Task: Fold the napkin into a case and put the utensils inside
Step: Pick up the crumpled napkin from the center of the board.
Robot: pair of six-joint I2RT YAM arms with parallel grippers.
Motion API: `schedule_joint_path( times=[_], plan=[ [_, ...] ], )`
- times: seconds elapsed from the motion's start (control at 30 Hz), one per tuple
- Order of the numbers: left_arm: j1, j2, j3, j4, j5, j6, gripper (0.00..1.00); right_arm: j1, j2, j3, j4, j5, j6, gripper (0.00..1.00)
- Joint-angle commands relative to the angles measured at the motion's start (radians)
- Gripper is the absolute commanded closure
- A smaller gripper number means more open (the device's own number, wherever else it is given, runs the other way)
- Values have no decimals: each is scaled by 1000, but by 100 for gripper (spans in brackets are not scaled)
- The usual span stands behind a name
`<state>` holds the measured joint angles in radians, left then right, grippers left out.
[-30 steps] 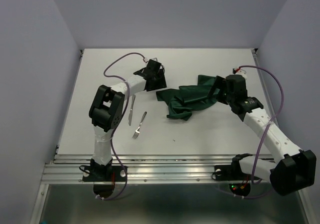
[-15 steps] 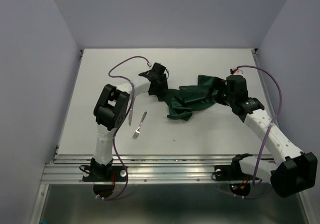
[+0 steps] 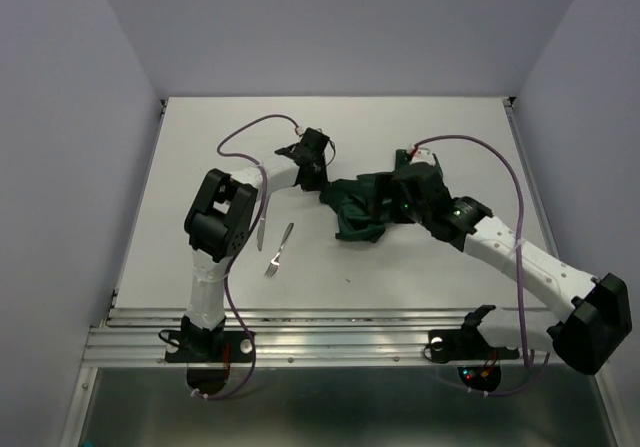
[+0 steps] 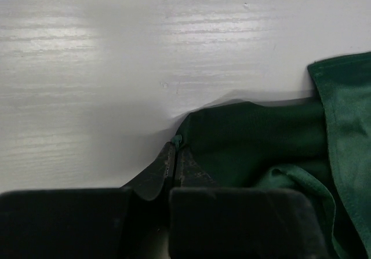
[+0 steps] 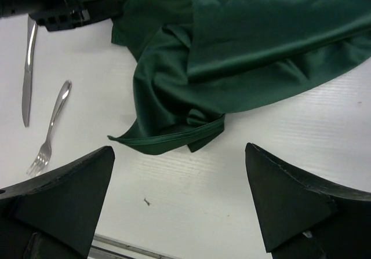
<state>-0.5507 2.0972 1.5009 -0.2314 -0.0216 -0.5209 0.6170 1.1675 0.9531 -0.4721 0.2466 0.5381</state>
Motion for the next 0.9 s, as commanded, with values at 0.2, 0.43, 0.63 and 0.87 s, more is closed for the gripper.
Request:
schedule_joint_path(
  times=[0.2, 0.43, 0.63, 0.87],
  plan=[
    [-8, -170, -91, 47, 100, -5, 100, 290, 195, 101, -118, 263, 219, 0],
    [-8, -180, -128, 64, 117, -19, 100, 300, 219, 36, -103, 247, 488, 0],
    [-6, -186, -148, 73, 120, -19, 100, 300, 268, 22, -11, 232, 514, 0],
    [-8, -212, -182, 86, 123, -16, 100, 300, 376, 55, -5, 237, 533, 13]
  ],
)
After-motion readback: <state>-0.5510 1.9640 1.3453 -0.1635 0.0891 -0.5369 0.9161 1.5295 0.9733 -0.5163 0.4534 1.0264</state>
